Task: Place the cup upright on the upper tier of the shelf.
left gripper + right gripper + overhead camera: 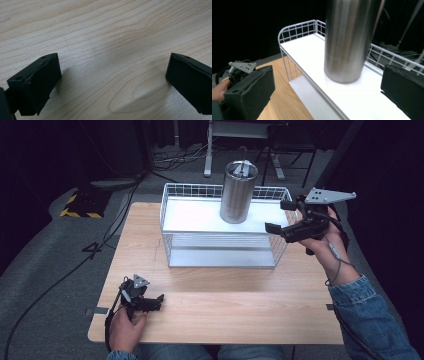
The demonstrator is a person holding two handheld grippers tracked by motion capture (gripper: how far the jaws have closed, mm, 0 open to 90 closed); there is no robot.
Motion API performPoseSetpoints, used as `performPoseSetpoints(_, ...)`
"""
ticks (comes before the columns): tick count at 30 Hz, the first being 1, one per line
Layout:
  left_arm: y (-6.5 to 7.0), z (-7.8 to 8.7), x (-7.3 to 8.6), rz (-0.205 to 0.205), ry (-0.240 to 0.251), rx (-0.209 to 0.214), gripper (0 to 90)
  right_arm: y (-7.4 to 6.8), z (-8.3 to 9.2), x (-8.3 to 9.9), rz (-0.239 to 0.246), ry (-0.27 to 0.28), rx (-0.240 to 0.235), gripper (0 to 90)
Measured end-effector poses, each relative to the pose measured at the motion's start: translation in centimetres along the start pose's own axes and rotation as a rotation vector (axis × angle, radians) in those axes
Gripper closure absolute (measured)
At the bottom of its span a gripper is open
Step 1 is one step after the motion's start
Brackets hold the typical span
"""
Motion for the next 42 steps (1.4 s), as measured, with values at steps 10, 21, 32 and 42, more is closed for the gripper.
performPoseSetpoints(10, 0.0, 0.0, 0.0, 0.003, 0.001, 0.000, 0.4, -0.3, 2.2, 3.0, -0.023, -0.037, 0.012, 0.0)
performPoseSetpoints(21, 0.0, 0.0, 0.0, 0.005, 0.000, 0.001, 0.5, -0.9, 3.5, 6.1, -0.034, -0.098, 0.021, 0.0)
performPoseSetpoints(32, 0.0, 0.0, 0.0, 0.005, 0.000, 0.002, 0.5, -1.4, 3.6, 10.2, -0.062, -0.181, 0.021, 0.0)
performPoseSetpoints(42, 0.0, 0.0, 0.0, 0.005, 0.001, 0.002, 0.5, -1.6, 1.9, 14.8, -0.092, -0.256, 0.021, 0.0)
Point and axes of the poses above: each handheld gripper's, and its own axes: z roughly backward along the jaws, x roughly out of its underside, y roughly to its right, the point moved 3 cm from there along -z, roughly forward along the jaws, and after that the axes turned 1 degree about y, right-handed, at the moved point
